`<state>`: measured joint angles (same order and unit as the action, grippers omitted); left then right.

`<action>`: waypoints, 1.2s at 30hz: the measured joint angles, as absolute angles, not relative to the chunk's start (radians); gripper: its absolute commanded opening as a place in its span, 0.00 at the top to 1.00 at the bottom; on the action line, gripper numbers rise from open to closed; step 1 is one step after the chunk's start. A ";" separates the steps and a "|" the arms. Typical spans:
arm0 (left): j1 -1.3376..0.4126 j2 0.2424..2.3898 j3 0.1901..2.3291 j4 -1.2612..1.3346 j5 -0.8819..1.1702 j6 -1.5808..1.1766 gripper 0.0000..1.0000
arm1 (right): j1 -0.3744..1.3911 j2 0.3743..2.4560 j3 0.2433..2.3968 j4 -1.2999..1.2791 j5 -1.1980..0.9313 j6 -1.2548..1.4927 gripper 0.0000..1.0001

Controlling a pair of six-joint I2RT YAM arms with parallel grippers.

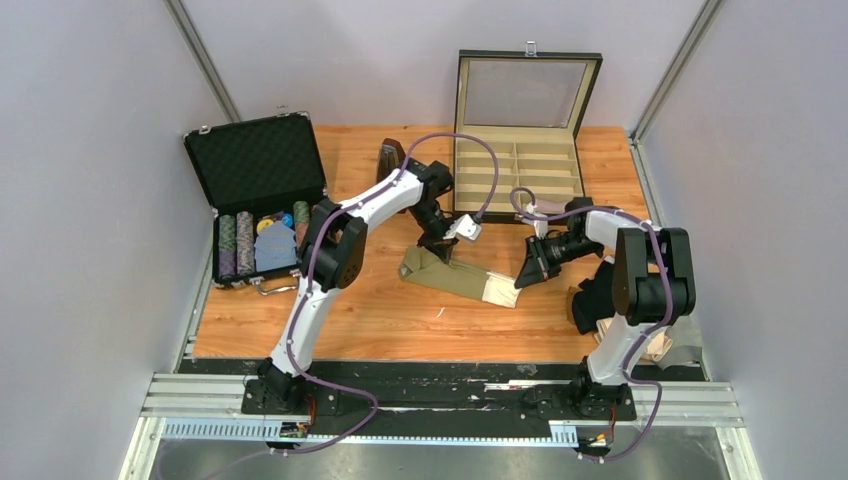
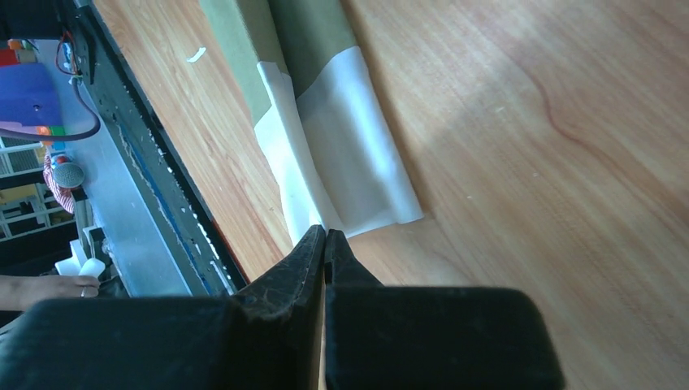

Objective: Roll the underwear
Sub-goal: Fold the underwear at the center of the board.

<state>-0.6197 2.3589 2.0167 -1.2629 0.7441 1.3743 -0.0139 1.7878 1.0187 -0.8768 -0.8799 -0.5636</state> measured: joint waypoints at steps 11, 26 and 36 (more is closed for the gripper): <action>-0.619 2.386 2.058 -1.228 0.702 1.347 0.92 | -0.014 1.875 1.079 -0.833 -0.847 -0.521 0.97; -0.611 2.344 2.036 -1.091 0.672 1.149 0.53 | -0.017 1.771 1.087 -0.854 -0.765 -0.493 0.61; -0.611 1.911 1.636 -0.769 0.608 0.700 0.41 | 0.004 1.552 1.078 -0.837 -0.737 -0.675 0.29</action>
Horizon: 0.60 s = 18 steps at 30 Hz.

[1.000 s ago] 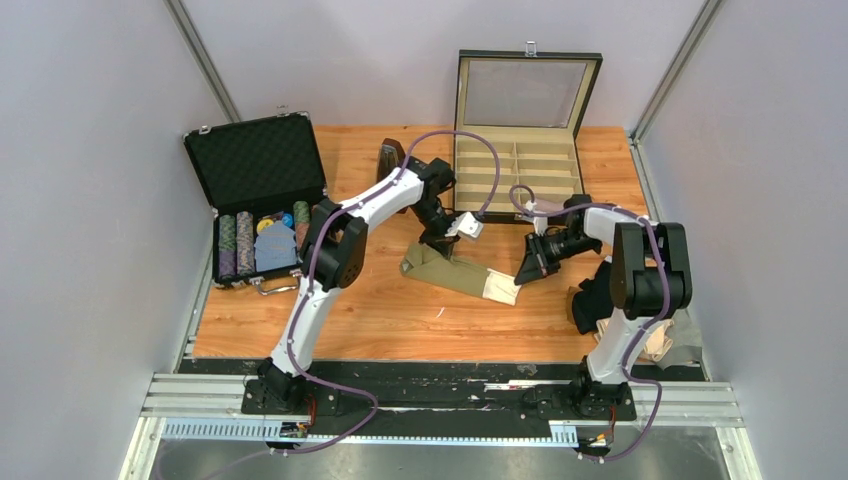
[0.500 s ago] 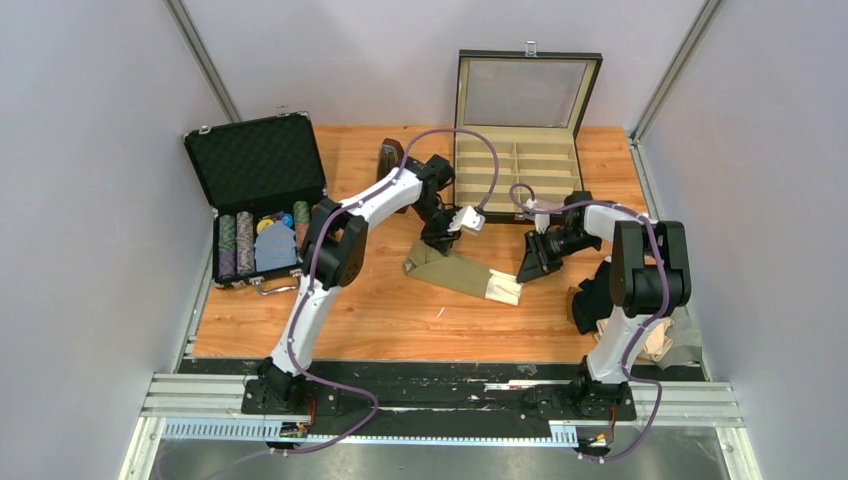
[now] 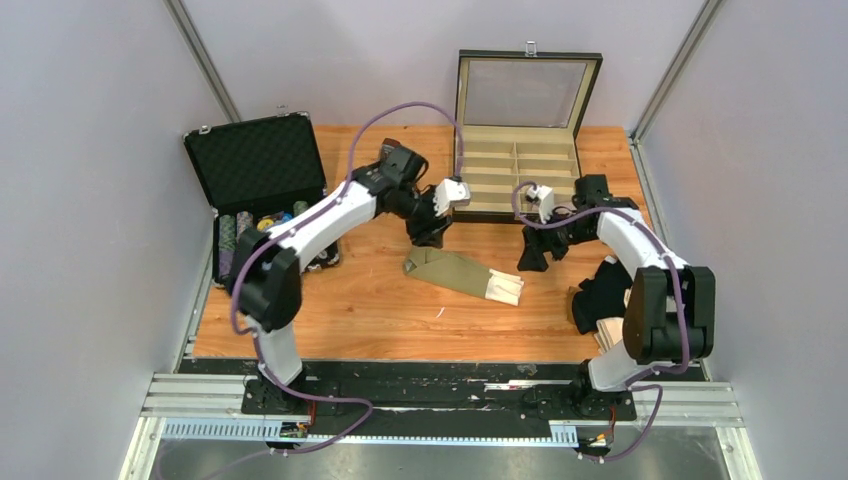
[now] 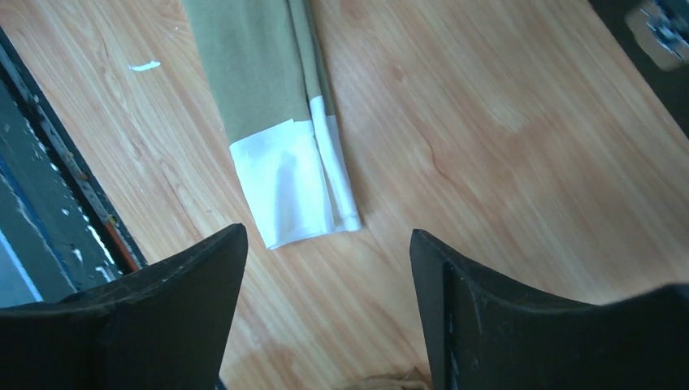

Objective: Roll the underwear
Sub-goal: Fold the underwear at the center of the board.

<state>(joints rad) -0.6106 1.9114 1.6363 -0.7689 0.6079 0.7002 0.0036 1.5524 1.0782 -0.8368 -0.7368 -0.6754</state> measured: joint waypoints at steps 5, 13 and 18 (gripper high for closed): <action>-0.603 1.682 1.359 -0.585 0.529 0.284 0.42 | 0.080 1.640 1.087 -0.810 -0.732 -0.744 0.35; -0.570 1.644 1.093 -0.444 0.507 -0.047 0.42 | 0.176 1.787 1.101 -0.794 -0.642 -0.850 0.42; -0.569 1.644 1.017 -0.424 0.490 -0.091 0.42 | 0.193 1.788 1.101 -0.785 -0.593 -0.881 0.59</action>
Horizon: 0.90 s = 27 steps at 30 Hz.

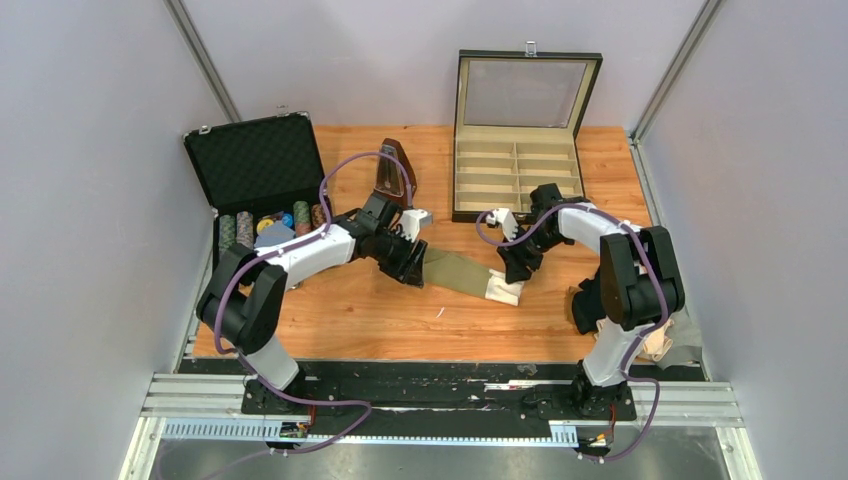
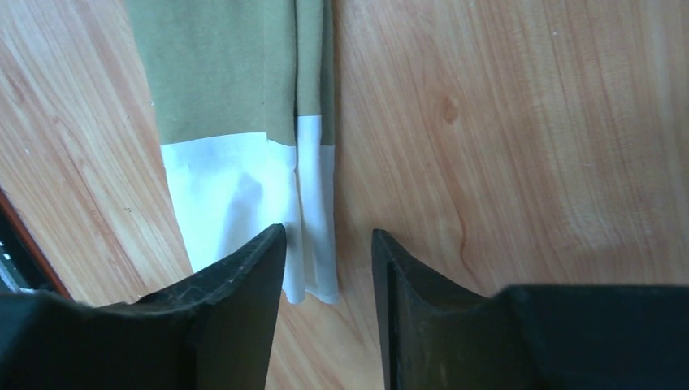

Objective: Roll the underwear
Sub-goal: Fold the underwear at the center of the board.

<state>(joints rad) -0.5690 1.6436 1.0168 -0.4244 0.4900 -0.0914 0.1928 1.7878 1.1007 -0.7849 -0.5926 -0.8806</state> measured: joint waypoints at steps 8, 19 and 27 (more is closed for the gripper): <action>-0.569 1.642 1.011 -0.343 0.475 -0.111 0.42 | 0.196 1.795 1.098 -0.767 -0.568 -0.877 0.80; -0.569 1.798 1.079 -0.346 0.391 -0.063 0.47 | 0.227 1.773 1.019 -0.810 -0.680 -0.732 0.74; -0.569 1.921 1.252 -0.366 0.285 0.079 0.47 | 0.298 1.772 0.970 -0.861 -0.756 -0.625 0.69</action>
<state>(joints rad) -0.5694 1.9209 1.2522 -0.3660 0.2852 0.0792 0.2977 1.7718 0.9699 -0.8608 -0.7555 -0.6250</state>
